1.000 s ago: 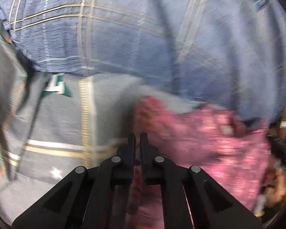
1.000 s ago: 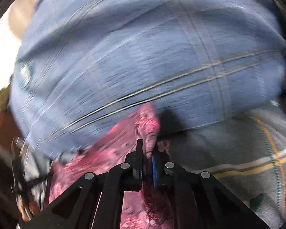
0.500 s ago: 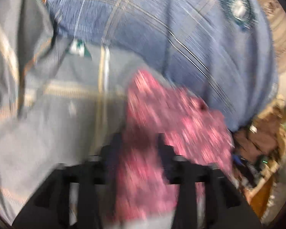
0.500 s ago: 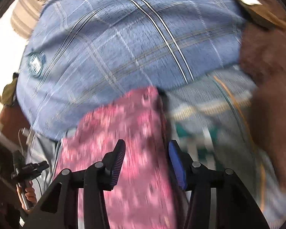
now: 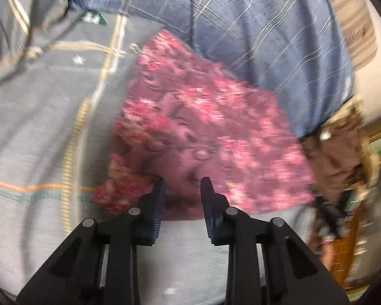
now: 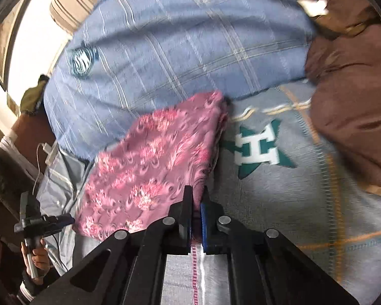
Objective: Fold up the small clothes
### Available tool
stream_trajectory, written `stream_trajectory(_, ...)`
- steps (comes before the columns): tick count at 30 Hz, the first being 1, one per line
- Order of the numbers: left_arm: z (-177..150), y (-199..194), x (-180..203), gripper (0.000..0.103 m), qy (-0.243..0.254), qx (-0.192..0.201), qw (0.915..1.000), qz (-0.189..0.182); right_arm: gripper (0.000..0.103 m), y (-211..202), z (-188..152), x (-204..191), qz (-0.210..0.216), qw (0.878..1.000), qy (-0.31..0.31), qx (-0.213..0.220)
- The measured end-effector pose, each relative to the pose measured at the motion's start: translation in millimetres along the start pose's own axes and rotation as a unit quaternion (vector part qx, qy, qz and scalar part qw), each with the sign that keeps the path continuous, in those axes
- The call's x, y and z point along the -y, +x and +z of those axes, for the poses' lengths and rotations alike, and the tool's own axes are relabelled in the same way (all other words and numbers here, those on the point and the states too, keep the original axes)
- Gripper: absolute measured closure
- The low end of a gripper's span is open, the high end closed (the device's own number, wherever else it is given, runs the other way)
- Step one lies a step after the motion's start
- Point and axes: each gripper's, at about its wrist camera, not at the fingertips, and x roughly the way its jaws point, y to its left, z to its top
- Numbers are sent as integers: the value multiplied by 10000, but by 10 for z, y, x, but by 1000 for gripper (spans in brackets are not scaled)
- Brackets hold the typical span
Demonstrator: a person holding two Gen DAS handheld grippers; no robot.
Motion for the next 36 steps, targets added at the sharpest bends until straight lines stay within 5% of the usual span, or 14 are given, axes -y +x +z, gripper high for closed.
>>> stream_trajectory(4, 6, 185, -200, 91, -145, -345, 9991, 208, 98, 329, -201, 253, -595, 9959, 53, -676)
stream_trajectory(8, 111, -110, -156, 89, 157, -250, 9996, -14, 87, 182, -71, 163, -532, 9976, 90, -438)
stream_trajectory(10, 261, -218, -92, 79, 337, -95, 9994, -20, 79, 121, 82, 77, -514, 9984, -35, -217)
stream_trajectory(11, 389, -267, -49, 60, 434, 44, 9990, 36, 71, 96, 196, 39, -416, 9991, -51, -62)
stream_trajectory(13, 641, -259, 12, 39, 508, 277, 9982, 153, 57, 160, 414, -24, -182, 9998, 36, 120)
stream_trajectory(18, 1291, 329, 2, 40, 296, -94, 9991, 274, 50, 823, 975, -34, 204, 9978, 608, 145)
stream_trajectory(23, 1637, 830, -195, 40, -120, -326, 9983, 461, 50, 1508, 1243, 112, -599, 9939, 890, -241)
stream_trajectory(25, 1684, 923, -267, 44, -323, -426, 9985, 124, 55, 1703, 1268, 186, -681, 9911, 1054, -442)
stream_trajectory(26, 1692, 914, -243, 55, -281, -366, 9989, -59, 83, 1739, 1281, 177, -392, 9925, 1065, -449)
stream_trajectory(27, 1692, 878, -193, 61, -148, -247, 9995, -147, 94, 1707, 1305, 103, -107, 9953, 907, -333)
stream_trajectory(29, 1696, 838, -133, 80, 59, -24, 10000, -75, 95, 1531, 1344, -52, 234, 9983, 518, 89)
stream_trajectory(32, 1754, 942, -188, 90, 41, 103, 9996, 277, 96, 1386, 1383, 39, 234, 9955, 758, 517)
stream_trajectory(36, 1786, 974, -361, 92, -346, 183, 9984, 409, 96, 1632, 1298, 324, -513, 9934, 1030, 14)
